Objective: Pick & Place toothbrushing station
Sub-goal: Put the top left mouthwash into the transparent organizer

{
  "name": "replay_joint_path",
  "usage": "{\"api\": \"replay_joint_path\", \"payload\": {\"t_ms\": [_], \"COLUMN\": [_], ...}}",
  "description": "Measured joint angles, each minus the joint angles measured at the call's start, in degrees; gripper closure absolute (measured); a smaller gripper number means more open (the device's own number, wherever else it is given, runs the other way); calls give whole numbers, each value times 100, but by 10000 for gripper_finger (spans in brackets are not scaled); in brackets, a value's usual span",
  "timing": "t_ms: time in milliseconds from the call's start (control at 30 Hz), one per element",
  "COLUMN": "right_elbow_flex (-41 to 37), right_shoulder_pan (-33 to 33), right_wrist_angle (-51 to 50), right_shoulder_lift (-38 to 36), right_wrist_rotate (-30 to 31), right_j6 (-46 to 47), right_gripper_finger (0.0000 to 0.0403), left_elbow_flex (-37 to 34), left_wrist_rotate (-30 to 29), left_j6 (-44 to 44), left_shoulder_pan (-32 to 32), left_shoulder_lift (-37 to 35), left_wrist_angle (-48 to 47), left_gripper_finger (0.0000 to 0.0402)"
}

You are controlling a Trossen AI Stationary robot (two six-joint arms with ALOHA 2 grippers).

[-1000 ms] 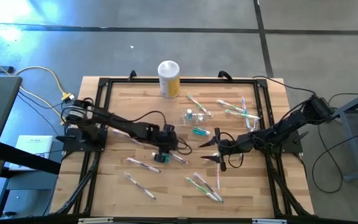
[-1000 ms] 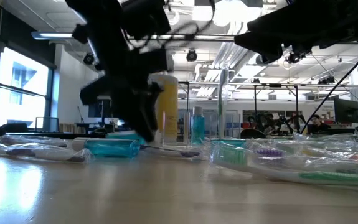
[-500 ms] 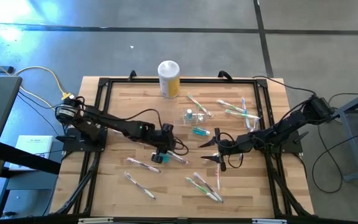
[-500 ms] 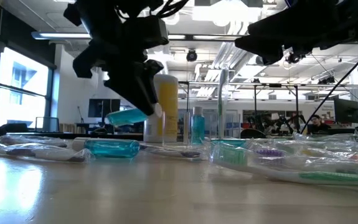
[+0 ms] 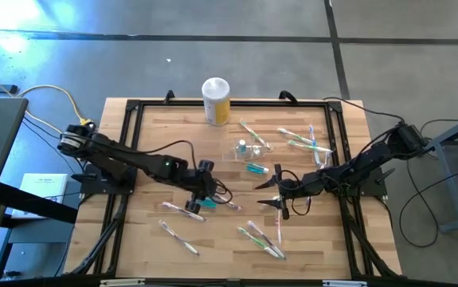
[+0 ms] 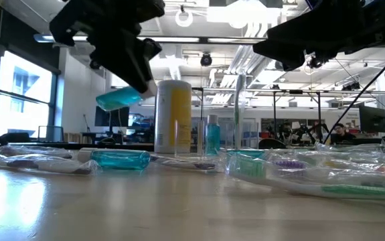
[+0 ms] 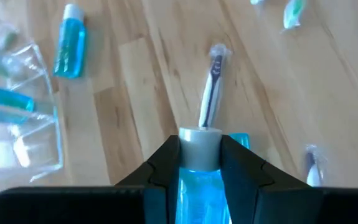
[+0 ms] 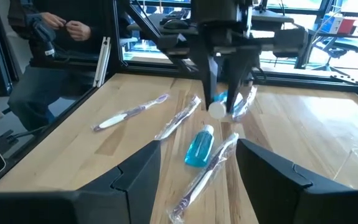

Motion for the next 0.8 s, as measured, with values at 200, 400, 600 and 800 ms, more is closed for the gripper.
{"api": "replay_joint_path", "payload": {"t_ms": [200,400,600,800], "right_elbow_flex": [0,0,0,0], "right_shoulder_pan": [-2,-1,7,157], "right_wrist_angle": [93,115,-20,-67], "right_shoulder_lift": [0,0,0,2], "right_wrist_rotate": [2,0,-191,-200], "right_j6": [18,187,470,593], "right_gripper_finger": [199,200,200,200], "left_elbow_flex": [0,-55,-674,-1398], "left_wrist_rotate": [-488,-121,-238,-187], "left_j6": [41,391,474,812], "left_shoulder_pan": [-465,-472,-467,-344], "left_shoulder_lift": [-251,-521,-1213,-2024], "left_wrist_angle": [-79,-192,159,1034], "left_gripper_finger": [321,321,321,321]}}
